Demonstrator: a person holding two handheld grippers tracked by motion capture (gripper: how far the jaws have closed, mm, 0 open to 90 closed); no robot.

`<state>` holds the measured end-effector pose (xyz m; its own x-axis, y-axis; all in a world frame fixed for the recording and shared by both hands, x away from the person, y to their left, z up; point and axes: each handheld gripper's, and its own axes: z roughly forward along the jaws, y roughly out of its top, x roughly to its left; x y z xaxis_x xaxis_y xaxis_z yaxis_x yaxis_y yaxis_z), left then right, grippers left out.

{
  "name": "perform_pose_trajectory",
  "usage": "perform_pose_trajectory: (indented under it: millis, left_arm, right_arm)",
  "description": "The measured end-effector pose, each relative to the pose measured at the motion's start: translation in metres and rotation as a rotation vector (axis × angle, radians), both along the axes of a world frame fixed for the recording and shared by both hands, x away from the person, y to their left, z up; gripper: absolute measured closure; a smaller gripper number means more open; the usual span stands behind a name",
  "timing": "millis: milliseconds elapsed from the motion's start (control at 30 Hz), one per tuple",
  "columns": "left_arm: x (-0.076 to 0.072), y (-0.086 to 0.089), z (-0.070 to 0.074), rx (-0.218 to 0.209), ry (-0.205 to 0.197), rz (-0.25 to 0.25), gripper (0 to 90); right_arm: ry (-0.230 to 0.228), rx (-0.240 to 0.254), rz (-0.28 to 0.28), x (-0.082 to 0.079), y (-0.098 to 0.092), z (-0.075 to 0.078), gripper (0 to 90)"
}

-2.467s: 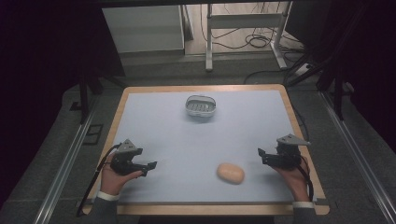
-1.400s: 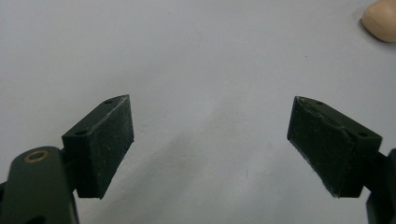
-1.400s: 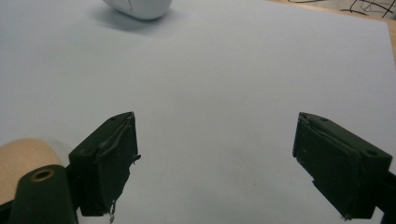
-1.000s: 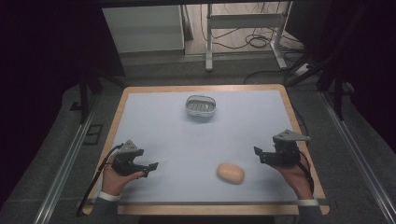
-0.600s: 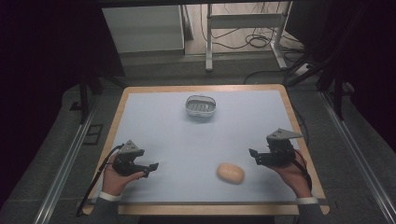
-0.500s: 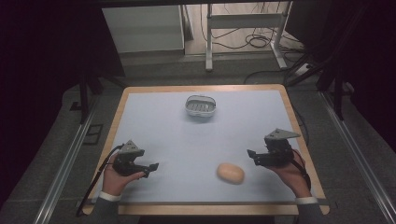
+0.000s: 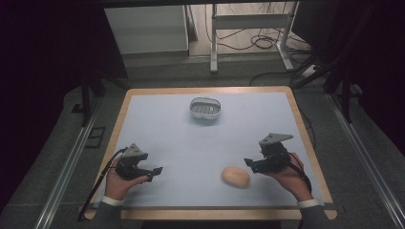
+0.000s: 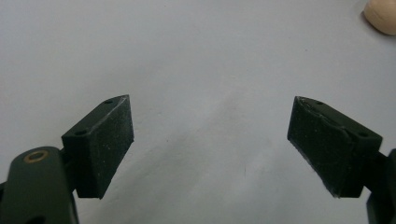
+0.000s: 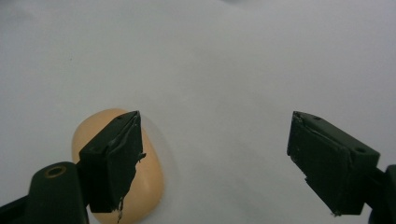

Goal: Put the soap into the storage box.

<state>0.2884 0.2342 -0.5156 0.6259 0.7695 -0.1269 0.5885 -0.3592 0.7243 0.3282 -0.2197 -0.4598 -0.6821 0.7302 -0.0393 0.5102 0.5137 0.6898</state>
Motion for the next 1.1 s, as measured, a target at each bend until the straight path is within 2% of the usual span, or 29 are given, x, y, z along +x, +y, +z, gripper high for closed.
perform_pose_trajectory:
  millis: [367, 933, 1100]
  left_arm:
    - [0.000, 0.000, 0.000, 0.007, -0.001, -0.009, 14.8]
    - [0.001, -0.002, -0.001, 0.011, 0.004, -0.015, 14.7]
    - [0.000, -0.003, -0.001, 0.009, 0.004, -0.013, 14.7]
  right_arm:
    - [0.052, -0.053, 0.072, 0.000, 0.023, -0.010, 19.4]
    - [0.131, -0.135, 0.194, -0.003, 0.046, -0.024, 21.0]
    - [0.146, -0.145, 0.202, -0.004, 0.048, -0.026, 21.2]
